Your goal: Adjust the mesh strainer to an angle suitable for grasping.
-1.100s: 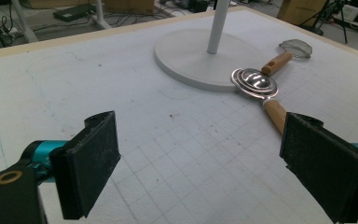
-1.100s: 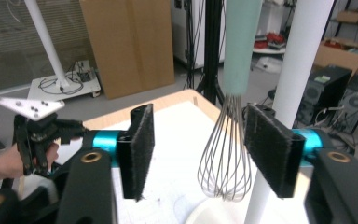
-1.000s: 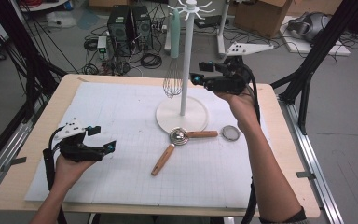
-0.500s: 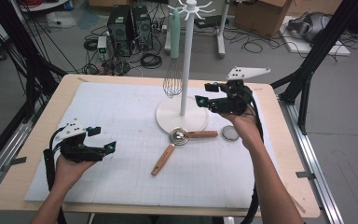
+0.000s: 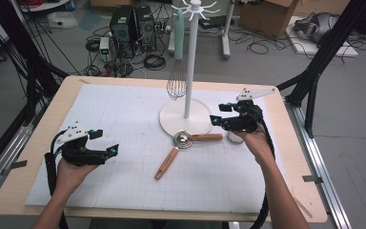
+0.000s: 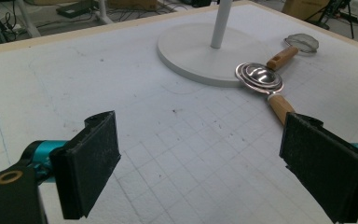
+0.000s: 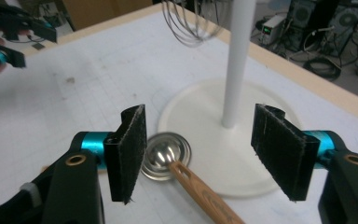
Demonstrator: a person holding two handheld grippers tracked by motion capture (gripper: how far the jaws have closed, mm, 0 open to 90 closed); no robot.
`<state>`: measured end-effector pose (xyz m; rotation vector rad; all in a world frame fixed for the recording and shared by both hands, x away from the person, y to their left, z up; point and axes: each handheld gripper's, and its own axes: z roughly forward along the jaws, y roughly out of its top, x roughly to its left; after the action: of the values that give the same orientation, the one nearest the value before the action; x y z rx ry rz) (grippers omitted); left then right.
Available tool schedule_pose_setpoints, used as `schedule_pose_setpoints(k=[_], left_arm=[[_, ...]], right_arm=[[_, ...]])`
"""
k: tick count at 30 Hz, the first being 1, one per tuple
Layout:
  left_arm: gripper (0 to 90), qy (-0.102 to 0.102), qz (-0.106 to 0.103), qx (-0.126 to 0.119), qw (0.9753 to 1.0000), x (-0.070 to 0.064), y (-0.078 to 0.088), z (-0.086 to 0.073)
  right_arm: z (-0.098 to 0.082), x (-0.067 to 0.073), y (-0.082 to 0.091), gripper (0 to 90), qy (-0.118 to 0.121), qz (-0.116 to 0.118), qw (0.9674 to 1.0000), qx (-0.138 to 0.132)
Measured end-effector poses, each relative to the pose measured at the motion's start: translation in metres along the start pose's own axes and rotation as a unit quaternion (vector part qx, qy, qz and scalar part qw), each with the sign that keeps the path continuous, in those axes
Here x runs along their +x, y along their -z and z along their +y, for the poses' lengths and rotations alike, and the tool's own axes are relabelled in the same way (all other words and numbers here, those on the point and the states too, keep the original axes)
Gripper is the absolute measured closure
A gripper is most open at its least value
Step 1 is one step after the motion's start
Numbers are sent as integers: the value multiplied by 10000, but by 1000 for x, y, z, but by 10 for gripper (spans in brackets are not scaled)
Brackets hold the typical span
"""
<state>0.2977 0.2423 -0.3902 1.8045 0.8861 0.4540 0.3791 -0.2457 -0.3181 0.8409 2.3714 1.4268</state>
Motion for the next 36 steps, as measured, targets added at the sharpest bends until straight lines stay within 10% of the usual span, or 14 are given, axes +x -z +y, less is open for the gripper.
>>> schedule_pose_setpoints(k=[26, 36], left_arm=[[122, -2, 23, -27, 10000, 0, 1, 0], [123, 0, -5, -34, 10000, 1, 2, 0]], right_arm=[[-70, -52, -31, 891, -329, -172, 9940, 1031], [-86, -68, -50, 894, -649, -404, 9865, 1448]])
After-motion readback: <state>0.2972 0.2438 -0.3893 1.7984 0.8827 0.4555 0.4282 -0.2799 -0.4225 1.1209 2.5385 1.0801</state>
